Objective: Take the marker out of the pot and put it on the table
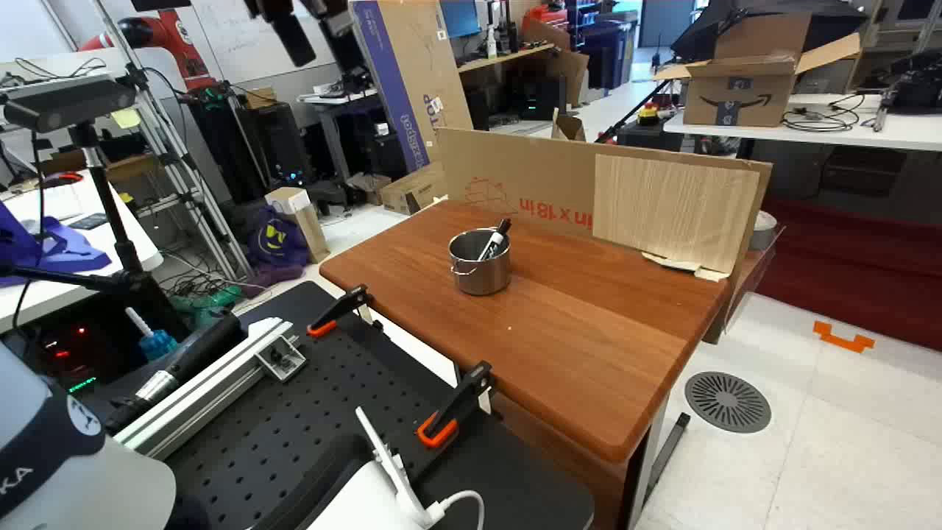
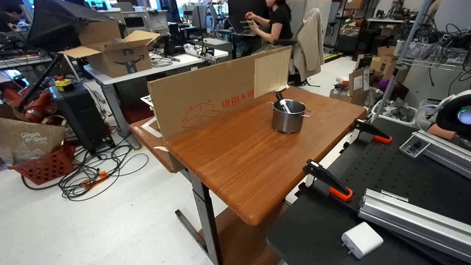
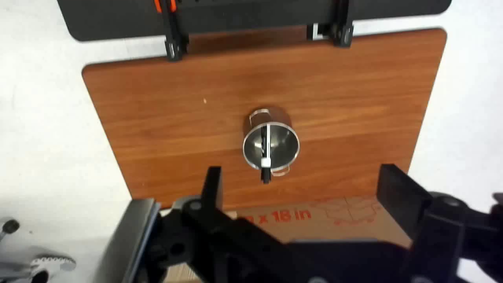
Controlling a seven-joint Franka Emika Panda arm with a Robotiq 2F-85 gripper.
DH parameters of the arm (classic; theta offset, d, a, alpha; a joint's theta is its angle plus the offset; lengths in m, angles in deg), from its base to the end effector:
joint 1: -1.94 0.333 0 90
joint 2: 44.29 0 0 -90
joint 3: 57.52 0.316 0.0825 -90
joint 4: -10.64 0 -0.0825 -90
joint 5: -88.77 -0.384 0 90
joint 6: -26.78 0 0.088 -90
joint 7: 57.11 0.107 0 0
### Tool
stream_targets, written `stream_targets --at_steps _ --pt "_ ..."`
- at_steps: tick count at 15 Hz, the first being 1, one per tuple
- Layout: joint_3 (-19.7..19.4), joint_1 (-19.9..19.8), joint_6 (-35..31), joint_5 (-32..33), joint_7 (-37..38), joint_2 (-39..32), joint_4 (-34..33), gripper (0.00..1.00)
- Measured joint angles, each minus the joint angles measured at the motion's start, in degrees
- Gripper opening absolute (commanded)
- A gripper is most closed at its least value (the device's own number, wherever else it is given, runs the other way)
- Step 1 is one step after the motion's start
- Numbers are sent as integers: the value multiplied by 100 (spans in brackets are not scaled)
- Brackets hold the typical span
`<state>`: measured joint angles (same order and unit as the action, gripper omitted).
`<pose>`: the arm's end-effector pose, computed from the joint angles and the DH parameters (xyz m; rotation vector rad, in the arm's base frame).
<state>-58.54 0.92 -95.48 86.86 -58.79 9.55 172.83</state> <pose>0.2950 -0.0087 0.4608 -3.0811 0.0233 -0.3774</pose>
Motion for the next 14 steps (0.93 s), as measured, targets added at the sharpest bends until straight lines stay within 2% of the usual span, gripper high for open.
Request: stream_targets --at_steps 3,14 --pt "1 0 67 1 0 -85 419 100" --pt "1 -1 70 1 0 -93 341 100"
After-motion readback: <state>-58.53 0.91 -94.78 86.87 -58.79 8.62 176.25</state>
